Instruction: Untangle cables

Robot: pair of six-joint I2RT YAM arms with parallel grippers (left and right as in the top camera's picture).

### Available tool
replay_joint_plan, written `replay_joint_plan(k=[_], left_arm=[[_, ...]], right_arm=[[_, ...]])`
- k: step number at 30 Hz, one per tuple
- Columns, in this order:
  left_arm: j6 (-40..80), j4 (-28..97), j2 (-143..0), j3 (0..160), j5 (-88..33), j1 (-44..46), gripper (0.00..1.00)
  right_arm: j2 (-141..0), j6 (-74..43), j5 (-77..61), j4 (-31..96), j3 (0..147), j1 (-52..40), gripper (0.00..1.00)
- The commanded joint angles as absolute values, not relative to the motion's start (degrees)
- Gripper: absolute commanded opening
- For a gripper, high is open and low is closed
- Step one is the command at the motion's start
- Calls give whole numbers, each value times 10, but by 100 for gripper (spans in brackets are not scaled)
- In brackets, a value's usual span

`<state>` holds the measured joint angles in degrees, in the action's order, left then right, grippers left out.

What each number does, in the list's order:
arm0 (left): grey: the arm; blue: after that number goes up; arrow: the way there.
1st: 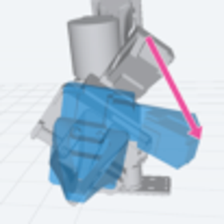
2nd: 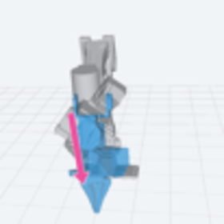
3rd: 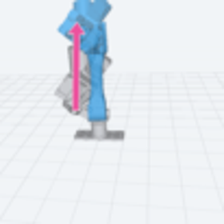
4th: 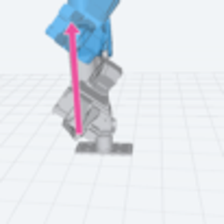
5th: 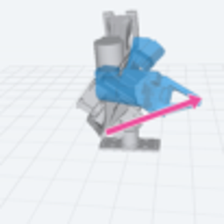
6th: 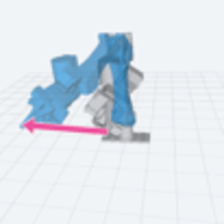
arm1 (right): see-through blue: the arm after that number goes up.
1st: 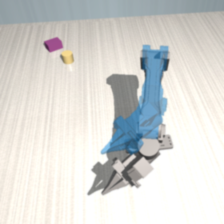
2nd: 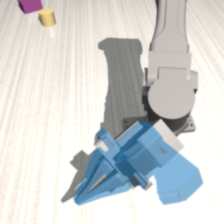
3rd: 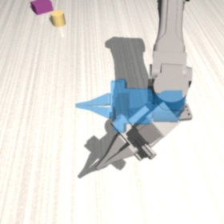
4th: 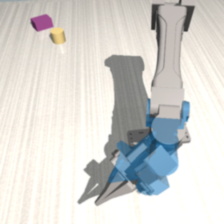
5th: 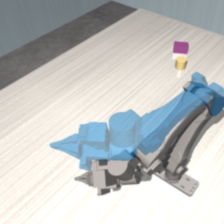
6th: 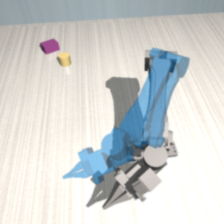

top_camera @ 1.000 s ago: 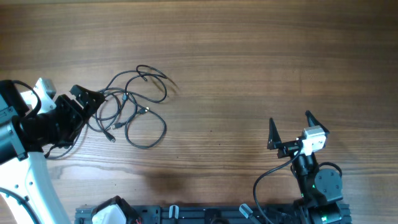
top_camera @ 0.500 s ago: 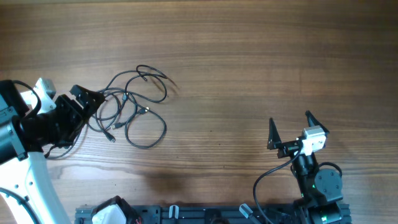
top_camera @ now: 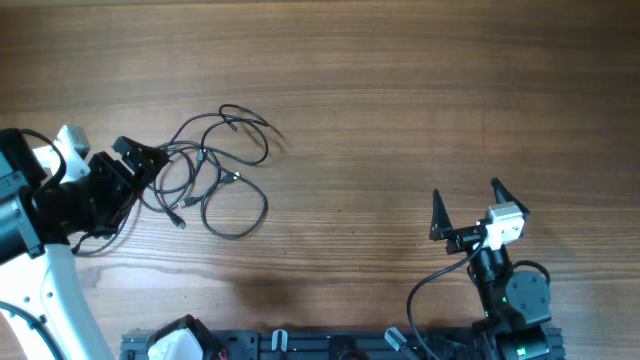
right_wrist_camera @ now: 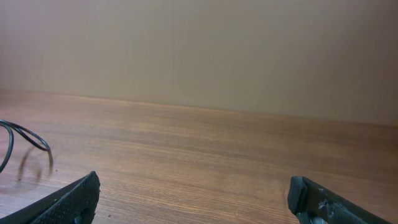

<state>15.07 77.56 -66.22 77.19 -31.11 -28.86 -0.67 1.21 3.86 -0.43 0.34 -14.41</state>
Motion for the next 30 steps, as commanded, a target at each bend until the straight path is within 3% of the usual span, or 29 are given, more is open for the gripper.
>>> replay_joint_plan(k=[1,11,22,30], left_arm=[[137,773,-662,768,-307,-284,100],[137,774,-479,768,-307,-95,100],[137,774,-212,757,-246,-23,100],[137,748,-12,599,-228,-13,100]], right_arm=[[-3,14,29,-6,3,-142,100],[-3,13,29,-6,3,-142,100],[-3,14,29,-6,3,-142,100],[-3,14,29,-6,3,-142,100]])
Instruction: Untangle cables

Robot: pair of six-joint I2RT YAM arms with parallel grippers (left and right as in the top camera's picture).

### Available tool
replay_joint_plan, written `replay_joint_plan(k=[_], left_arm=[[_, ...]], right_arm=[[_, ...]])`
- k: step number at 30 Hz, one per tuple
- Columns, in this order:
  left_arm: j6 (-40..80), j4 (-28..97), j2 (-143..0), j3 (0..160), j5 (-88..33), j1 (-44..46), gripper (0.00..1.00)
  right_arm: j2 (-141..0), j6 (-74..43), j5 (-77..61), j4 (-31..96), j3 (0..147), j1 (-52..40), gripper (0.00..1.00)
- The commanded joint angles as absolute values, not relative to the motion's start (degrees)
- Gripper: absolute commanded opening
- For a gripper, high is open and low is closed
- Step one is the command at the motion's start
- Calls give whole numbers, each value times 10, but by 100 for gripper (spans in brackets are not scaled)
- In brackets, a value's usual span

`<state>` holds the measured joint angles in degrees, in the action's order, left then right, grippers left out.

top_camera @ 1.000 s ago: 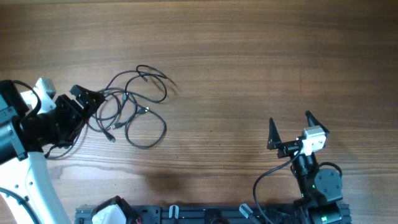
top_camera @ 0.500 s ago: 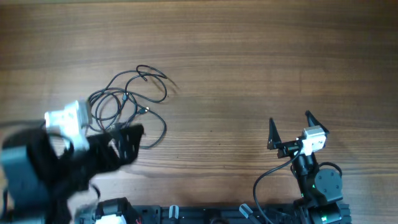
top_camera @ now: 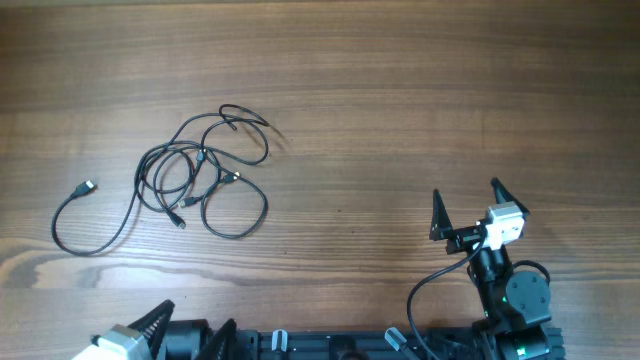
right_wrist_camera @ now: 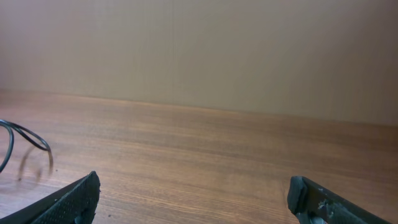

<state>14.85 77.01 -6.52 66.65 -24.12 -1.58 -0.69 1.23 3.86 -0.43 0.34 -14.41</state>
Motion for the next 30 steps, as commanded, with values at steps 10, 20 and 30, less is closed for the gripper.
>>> replay_joint_plan(k=[10,20,30], left_arm=[[137,189,-3,336,-229,6,100],[137,-297,-2,62,-223,6,100],[137,-124,-2,3,-98,6,100]], right_arm=[[-3,13,29,-6,3,-142,100],[-3,14,29,-6,3,-142,100],[-3,14,29,-6,3,-142,100]])
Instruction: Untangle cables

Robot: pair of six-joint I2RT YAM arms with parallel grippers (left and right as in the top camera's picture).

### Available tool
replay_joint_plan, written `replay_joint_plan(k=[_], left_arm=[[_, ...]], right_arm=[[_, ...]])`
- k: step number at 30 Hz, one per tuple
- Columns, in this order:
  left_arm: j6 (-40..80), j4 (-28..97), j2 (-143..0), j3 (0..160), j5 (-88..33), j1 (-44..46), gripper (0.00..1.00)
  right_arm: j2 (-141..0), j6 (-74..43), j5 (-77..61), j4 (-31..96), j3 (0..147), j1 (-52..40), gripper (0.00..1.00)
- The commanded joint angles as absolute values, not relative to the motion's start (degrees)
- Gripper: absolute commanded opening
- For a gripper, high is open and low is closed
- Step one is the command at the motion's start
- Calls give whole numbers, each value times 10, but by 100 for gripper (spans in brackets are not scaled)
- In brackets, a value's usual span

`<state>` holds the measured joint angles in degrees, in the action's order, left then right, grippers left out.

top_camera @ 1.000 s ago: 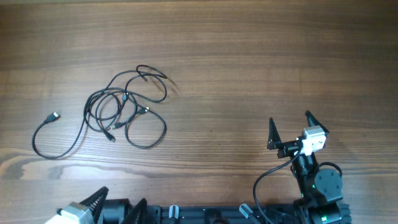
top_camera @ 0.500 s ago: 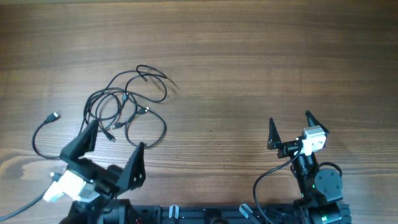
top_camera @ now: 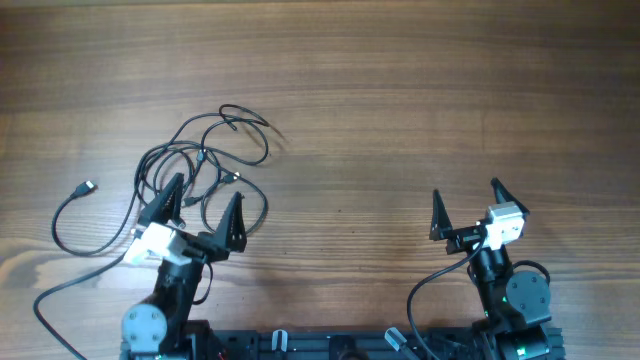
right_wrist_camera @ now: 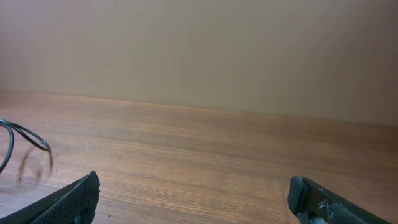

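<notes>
A tangle of thin black cables (top_camera: 205, 160) lies on the wooden table at the left. One strand with a plug (top_camera: 87, 187) trails out to the left in a loop (top_camera: 75, 246). My left gripper (top_camera: 207, 190) stands open at the tangle's near side, its fingers (top_camera: 232, 212) over the lower loops and nothing between them. My right gripper (top_camera: 467, 203) is open far to the right, well apart from the cables. In the right wrist view that gripper (right_wrist_camera: 193, 194) is open over bare wood, and a cable loop (right_wrist_camera: 28, 138) shows at the left edge.
The wooden table (top_camera: 400, 100) stretches bare behind and between the arms. A dark rail (top_camera: 330, 345) with the arm bases runs along the near edge. A plain beige wall (right_wrist_camera: 199, 50) closes the far side.
My left arm was low at the near edge of the overhead view; now its open gripper stands over the tangle's near side. The cables and the right arm have not moved.
First my left gripper was at the tangle's left side, covering the strand there. A second later it was back at the near edge, and a strand with a plug lay stretched out to the left. Now it stands open by the tangle. The right gripper stayed open throughout.
</notes>
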<state>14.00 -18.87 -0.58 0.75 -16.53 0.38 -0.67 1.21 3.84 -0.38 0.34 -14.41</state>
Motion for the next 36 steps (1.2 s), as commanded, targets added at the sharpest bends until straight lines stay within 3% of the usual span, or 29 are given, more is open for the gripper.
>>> replay_joint_plan(k=[1,6,36], left_arm=[[137,-101,-2,3,-87,6,100],[137,46,-2,3,-33,6,100],[137,44,-3,3,-20,6,100]], right_arm=[[-3,14,29,-6,3,-142,100],[-3,14,29,-6,3,-142,100],[-3,14,29,-6,3,-142,100]])
